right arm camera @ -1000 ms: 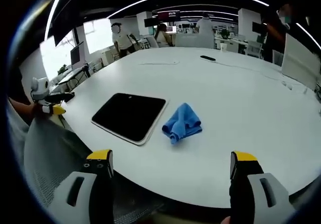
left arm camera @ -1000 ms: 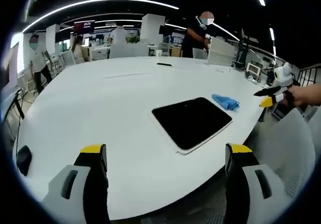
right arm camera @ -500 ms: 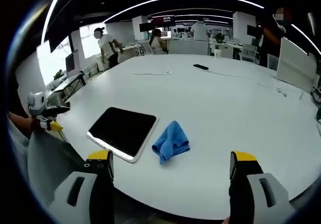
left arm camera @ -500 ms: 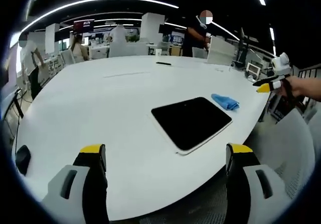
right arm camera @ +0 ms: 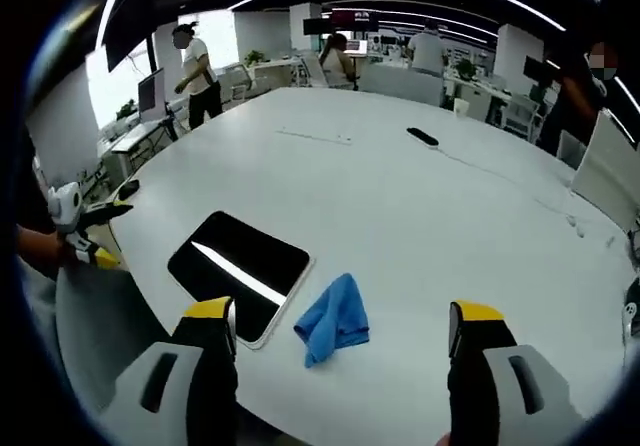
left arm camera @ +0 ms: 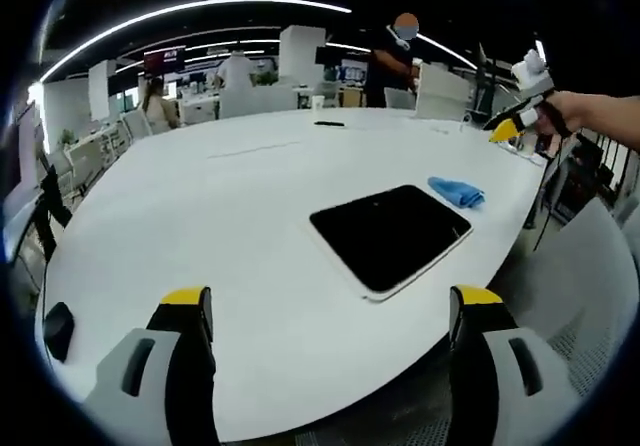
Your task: Wipe the mirror surface with the cleaning cloth until all visible marks leave the cleaned area.
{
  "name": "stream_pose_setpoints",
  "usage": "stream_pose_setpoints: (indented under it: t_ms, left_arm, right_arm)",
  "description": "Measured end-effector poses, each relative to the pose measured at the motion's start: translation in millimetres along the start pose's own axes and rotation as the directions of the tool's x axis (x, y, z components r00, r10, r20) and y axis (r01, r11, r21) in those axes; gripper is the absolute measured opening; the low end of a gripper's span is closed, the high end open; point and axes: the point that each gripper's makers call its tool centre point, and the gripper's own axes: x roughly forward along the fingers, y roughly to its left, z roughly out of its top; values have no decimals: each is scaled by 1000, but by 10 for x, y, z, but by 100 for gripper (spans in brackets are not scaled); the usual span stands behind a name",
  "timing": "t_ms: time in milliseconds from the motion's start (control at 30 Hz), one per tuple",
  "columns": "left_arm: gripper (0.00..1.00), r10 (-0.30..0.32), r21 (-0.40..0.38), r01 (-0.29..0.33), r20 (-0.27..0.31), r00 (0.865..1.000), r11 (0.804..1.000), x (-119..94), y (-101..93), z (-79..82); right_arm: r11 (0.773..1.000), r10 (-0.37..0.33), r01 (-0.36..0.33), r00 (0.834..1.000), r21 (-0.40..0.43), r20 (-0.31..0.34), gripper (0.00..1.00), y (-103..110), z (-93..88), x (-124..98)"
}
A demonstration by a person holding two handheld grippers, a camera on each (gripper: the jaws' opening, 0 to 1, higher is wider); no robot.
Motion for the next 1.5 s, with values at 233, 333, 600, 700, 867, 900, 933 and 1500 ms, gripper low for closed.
stream_pose_setpoints:
  t_ms: [233, 333, 600, 700, 867, 900, 933, 1500]
  left_arm:
    - [97, -7, -6, 7, -9, 1000, 1000, -5, 13, -33]
    - [97, -7, -15, 7, -24, 1000, 1000, -6, 16, -73]
    - [96, 3, -39, -3, 4, 1000, 999, -22, 27, -14]
    - [96, 6, -37, -6, -2, 1000, 999, 1, 41, -20]
    - [95, 6, -33, -7, -14, 1000, 999, -13, 29, -53]
    - [95, 6, -32, -7, -14, 1000, 999, -11, 35, -53]
    - [95, 8, -31, -8, -15, 1000, 999, -8, 40, -49]
    - [93, -19, -37, 18, -21, 1000, 999, 15, -25, -27]
  right_arm:
    - [999, 21, -23, 995, -24, -93, 71, 26, -156, 399]
    - [998, 60, -57, 989, 22, -137, 57, 64, -349, 561]
    - [996, 80, -74, 985, 49, -154, 30, 97, -492, 823]
    - [996, 76, -67, 981, 60, -178, 21, 94, -529, 885]
    - [996, 80, -69, 976, 62, -201, 12, 140, -504, 1002]
    - [997, 72, -61, 975, 55, -212, 10, 138, -510, 1030]
    - [997, 69, -59, 974, 52, -218, 8, 136, -521, 1054]
    - [989, 26, 19, 951, 144, -307, 0, 111, -604, 1134]
